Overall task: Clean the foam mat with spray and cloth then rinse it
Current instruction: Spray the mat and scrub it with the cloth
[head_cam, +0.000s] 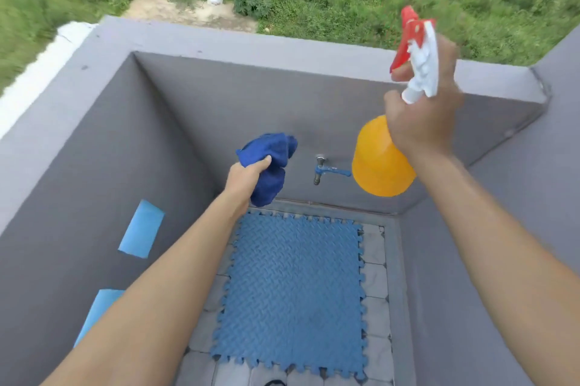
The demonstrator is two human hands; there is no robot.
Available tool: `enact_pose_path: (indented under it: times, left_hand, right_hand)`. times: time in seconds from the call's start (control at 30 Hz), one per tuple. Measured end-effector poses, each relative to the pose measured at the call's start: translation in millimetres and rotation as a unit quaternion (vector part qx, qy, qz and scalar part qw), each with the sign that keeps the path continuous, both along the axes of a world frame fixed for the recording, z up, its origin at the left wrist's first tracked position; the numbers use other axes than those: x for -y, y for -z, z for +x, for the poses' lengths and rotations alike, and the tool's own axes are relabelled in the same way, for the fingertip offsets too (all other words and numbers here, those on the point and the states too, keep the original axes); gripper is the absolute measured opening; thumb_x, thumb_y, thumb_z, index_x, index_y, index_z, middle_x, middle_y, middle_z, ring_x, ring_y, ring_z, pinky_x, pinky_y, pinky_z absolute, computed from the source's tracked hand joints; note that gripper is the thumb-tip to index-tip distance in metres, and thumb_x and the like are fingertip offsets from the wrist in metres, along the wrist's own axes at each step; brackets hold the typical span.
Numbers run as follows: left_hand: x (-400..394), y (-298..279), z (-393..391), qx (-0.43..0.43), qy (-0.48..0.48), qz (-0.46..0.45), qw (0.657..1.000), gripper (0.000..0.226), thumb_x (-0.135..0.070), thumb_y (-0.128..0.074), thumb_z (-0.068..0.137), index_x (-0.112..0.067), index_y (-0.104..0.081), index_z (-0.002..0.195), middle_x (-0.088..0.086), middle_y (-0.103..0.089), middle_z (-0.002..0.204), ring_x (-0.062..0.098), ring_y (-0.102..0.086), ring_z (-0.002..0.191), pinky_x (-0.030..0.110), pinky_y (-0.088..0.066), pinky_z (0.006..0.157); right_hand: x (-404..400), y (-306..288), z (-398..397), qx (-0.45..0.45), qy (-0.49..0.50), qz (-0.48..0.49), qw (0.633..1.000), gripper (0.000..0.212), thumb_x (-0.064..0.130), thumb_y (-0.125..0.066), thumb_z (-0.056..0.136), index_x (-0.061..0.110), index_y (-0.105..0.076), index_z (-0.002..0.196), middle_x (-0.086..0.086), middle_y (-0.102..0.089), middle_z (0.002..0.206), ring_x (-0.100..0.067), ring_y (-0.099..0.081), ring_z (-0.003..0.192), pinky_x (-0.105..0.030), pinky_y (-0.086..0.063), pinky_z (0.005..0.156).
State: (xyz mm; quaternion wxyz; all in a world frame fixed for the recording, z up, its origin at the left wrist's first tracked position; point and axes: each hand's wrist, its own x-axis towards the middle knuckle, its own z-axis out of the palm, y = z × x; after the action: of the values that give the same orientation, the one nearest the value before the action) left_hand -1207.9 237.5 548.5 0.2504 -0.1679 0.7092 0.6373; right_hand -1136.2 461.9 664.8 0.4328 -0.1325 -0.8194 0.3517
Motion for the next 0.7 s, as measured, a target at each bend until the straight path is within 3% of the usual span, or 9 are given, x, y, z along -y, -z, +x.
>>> enact_pose_path:
  times: [0.07,0.1,0.17,0.23,0.3,0.37,0.47,0.57,0.7]
  left_hand:
    - [21.3,15.9,24.8,-0.003,0.014,-0.011,1.0,0.023,-0.018,-0.061,0.091,-0.011,-0.05,0.072,0.007,-0.058,0.08,0.017,-0.058,0.076,0.032,-0.047,0.072]
    - [31.6,27.3,35.4,-0.006,0.022,-0.009,1.0,0.023,-0.015,-0.059,0.093,-0.011,-0.051,0.071,0.007,-0.057,0.078,0.017,-0.058,0.075,0.029,-0.046,0.07]
    - [50.4,48.9,56.3,-0.006,0.029,-0.029,0.999,0.025,-0.012,-0.056,0.094,-0.014,-0.05,0.071,0.003,-0.057,0.072,0.013,-0.06,0.068,0.026,-0.046,0.065]
    - [69.3,82.6,75.6,-0.015,0.038,-0.064,0.997,0.026,-0.002,-0.047,0.096,-0.014,-0.049,0.072,-0.002,-0.056,0.07,0.003,-0.065,0.064,0.018,-0.048,0.058]
    - [82.4,123.2,93.3,-0.007,0.06,-0.076,0.995,0.022,0.002,-0.037,0.098,-0.005,-0.053,0.084,-0.003,-0.061,0.076,0.006,-0.067,0.075,0.014,-0.052,0.061]
    - [95.1,172.2,110.0,0.008,0.075,-0.09,0.993,0.027,-0.001,-0.038,0.1,-0.006,-0.056,0.08,-0.008,-0.064,0.071,0.008,-0.061,0.075,0.012,-0.049,0.056]
    - [109.8,241.4,129.7,0.056,0.054,-0.095,0.992,0.02,-0.008,-0.047,0.098,-0.011,-0.057,0.081,0.002,-0.064,0.08,0.021,-0.062,0.081,0.024,-0.046,0.059]
    - [126.5,298.3,147.0,0.107,0.05,-0.091,0.989,0.017,-0.008,-0.043,0.1,-0.008,-0.057,0.09,0.008,-0.064,0.09,0.02,-0.063,0.083,0.026,-0.048,0.059]
    - [146.3,353.1,164.9,0.134,0.103,-0.071,0.983,0.038,-0.024,-0.042,0.102,-0.011,-0.072,0.083,0.003,-0.075,0.092,0.013,-0.071,0.085,0.027,-0.056,0.077]
  right_hand:
    - [21.0,44.3,25.7,0.012,-0.059,-0.069,0.996,0.064,-0.005,-0.055,0.074,0.016,-0.052,0.134,-0.005,-0.052,0.117,-0.025,-0.062,0.098,-0.035,-0.055,0.078]
    - [31.4,69.1,39.4,0.044,-0.078,-0.137,0.987,0.064,-0.003,-0.058,0.08,0.026,-0.05,0.137,-0.003,-0.05,0.127,-0.027,-0.065,0.099,-0.034,-0.057,0.07]
    - [51.6,122.4,70.2,0.142,-0.106,-0.289,0.941,0.058,0.012,-0.06,0.092,0.043,-0.043,0.138,0.006,-0.052,0.136,-0.028,-0.071,0.08,-0.022,-0.051,0.051]
    - [70.8,187.8,101.6,0.259,-0.116,-0.367,0.886,0.048,0.032,-0.058,0.095,0.047,-0.04,0.137,0.011,-0.062,0.121,-0.025,-0.071,0.061,-0.02,-0.045,0.044]
    - [89.4,255.5,127.1,0.355,-0.12,-0.371,0.849,0.042,0.044,-0.06,0.092,0.03,-0.056,0.131,0.009,-0.065,0.091,-0.021,-0.07,0.054,-0.021,-0.045,0.044]
    - [114.1,317.4,151.8,0.425,-0.108,-0.363,0.822,0.042,0.045,-0.062,0.09,0.006,-0.065,0.104,-0.001,-0.061,0.073,-0.015,-0.068,0.05,-0.021,-0.046,0.044]
    - [144.2,392.4,185.8,0.469,-0.089,-0.364,0.8,0.044,0.043,-0.061,0.091,0.002,-0.057,0.076,-0.008,-0.053,0.065,-0.01,-0.064,0.044,-0.026,-0.051,0.049]
    - [156.7,446.4,207.8,0.493,-0.075,-0.347,0.795,0.036,0.043,-0.06,0.092,0.009,-0.058,0.081,-0.002,-0.056,0.064,-0.014,-0.068,0.05,-0.035,-0.056,0.066]
    - [164.4,487.8,222.6,0.489,-0.08,-0.321,0.807,0.035,0.043,-0.06,0.091,0.009,-0.059,0.095,-0.003,-0.06,0.073,-0.019,-0.066,0.062,-0.027,-0.047,0.061]
